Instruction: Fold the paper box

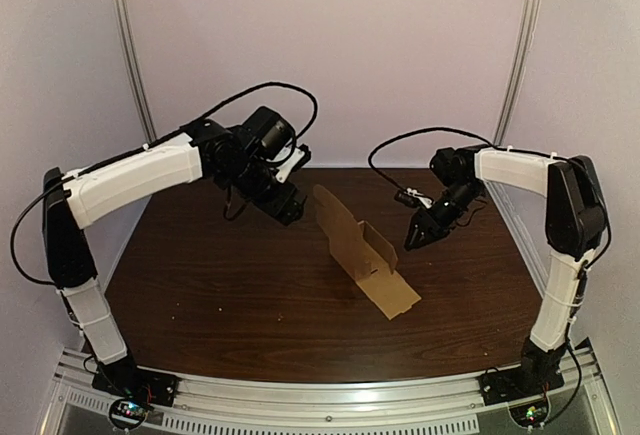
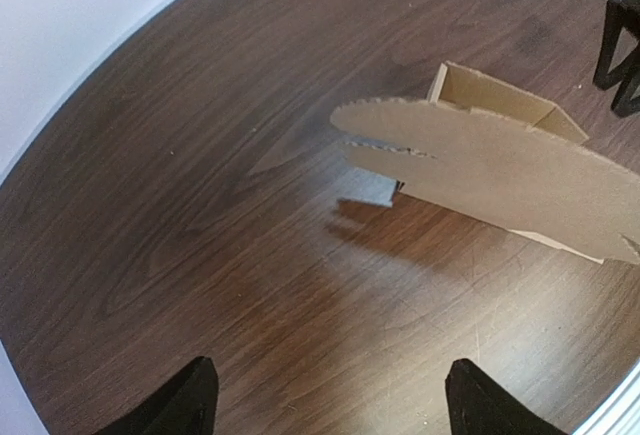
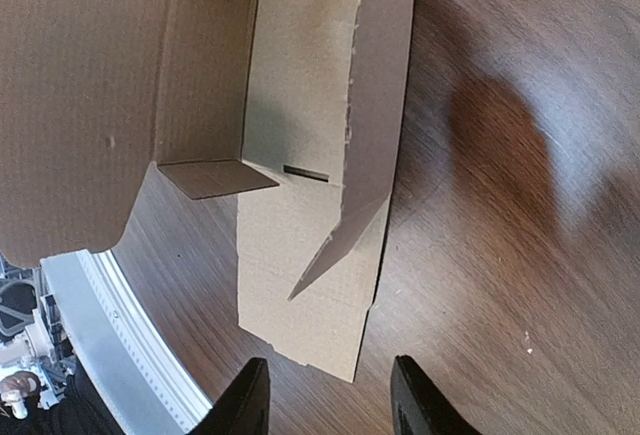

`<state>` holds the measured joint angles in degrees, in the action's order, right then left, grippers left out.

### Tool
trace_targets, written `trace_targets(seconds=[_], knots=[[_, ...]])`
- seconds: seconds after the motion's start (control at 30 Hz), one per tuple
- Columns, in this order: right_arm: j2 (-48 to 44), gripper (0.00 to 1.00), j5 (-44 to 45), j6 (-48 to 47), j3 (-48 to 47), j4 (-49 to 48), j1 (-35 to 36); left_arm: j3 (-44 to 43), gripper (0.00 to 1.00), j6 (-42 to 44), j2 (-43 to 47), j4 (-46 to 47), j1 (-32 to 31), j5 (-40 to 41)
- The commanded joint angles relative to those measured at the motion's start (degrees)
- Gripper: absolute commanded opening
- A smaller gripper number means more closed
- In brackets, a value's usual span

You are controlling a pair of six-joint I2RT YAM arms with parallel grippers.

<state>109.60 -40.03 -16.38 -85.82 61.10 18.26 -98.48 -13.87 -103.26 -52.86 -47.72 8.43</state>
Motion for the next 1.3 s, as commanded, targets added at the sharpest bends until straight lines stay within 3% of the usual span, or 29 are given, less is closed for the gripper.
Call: trace_targets(seconds=[0.0,0.17,0.4,0.53,0.87,1.1,1.27], knots=[[1.3,0.44,-1.9,0.4,-1.3,-0.9,2.2,2.6,0.82,-1.1,6.8,4.3,-0.1,2.7],[5.5,0.45,3.5,4.2,-6.3,-1.2,4.8,7.8,0.82,-2.6,11.8,4.7,-0.1,4.3],[16.0,0.43,9.9,6.9,-20.5,1.3,5.5,13.6,0.82,-4.0,19.8,6.0,-0.1,6.5],[20.0,0.33,10.5,5.8,-25.7,4.2,6.0,15.6,0.82,-4.0,23.0,5.7,-0.1,7.5],[16.6,0.07,13.7,4.2,-24.7,4.7,9.6,11.8,0.83,-1.2,23.9,2.2,0.0,12.9],[10.3,0.05,26.8,-3.2,-25.1,-0.3,16.4,7.6,0.83,0.3,24.5,1.1,0.0,17.4],[3.1,0.06,41.7,-15.3,-18.0,-13.4,24.3,13.6,0.86,-0.4,29.6,5.4,0.1,22.5]])
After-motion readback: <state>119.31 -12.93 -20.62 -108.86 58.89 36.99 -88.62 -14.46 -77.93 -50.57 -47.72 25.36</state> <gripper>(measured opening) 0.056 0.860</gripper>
